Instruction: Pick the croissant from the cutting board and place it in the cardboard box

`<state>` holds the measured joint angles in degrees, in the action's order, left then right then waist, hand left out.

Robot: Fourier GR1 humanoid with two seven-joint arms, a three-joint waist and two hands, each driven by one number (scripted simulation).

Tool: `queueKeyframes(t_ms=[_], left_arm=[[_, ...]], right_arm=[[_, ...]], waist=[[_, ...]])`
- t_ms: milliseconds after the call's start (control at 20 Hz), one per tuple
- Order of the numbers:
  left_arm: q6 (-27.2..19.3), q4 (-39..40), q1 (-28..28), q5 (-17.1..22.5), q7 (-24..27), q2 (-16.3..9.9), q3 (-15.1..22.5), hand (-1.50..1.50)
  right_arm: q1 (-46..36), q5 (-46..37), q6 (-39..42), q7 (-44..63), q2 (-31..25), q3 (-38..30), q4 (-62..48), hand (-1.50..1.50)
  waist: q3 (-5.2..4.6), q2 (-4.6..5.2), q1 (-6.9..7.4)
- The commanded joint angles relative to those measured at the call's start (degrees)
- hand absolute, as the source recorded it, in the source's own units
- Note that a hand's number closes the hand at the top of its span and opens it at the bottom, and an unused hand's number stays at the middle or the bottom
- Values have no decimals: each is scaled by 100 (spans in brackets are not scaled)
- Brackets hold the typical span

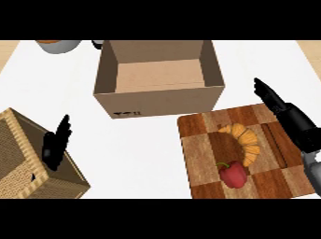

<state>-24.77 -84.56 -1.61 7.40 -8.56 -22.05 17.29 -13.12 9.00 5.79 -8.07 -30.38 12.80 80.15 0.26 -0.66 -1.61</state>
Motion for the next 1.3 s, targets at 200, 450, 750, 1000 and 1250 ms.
queueKeyframes(t_ms=[200,450,750,1000,1250], left_arm=[[404,140,487,-522,248,-1045,-810,0],[747,177,573,-603,169,-962,-951,0],[998,458,813,-775,137,-833,-1290,0],[1434,591,938,-869,162,-821,-1517,0],[1417,587,1081,-1192,154,-574,-1696,0]], right_arm=[[-154,1232,2380,-834,53,198,-518,-150],[-386,-1492,2039,-2658,-1155,801,-151,-150],[-317,-290,3353,-4538,-951,445,-1764,-150],[-1075,-1169,2633,-5084,-1316,670,-2165,-150],[-1483,-2384,1838,-5350,-1782,1385,-2208,-150]], waist=[[12,146,410],[24,149,414],[22,223,439],[9,219,571],[-3,200,597]])
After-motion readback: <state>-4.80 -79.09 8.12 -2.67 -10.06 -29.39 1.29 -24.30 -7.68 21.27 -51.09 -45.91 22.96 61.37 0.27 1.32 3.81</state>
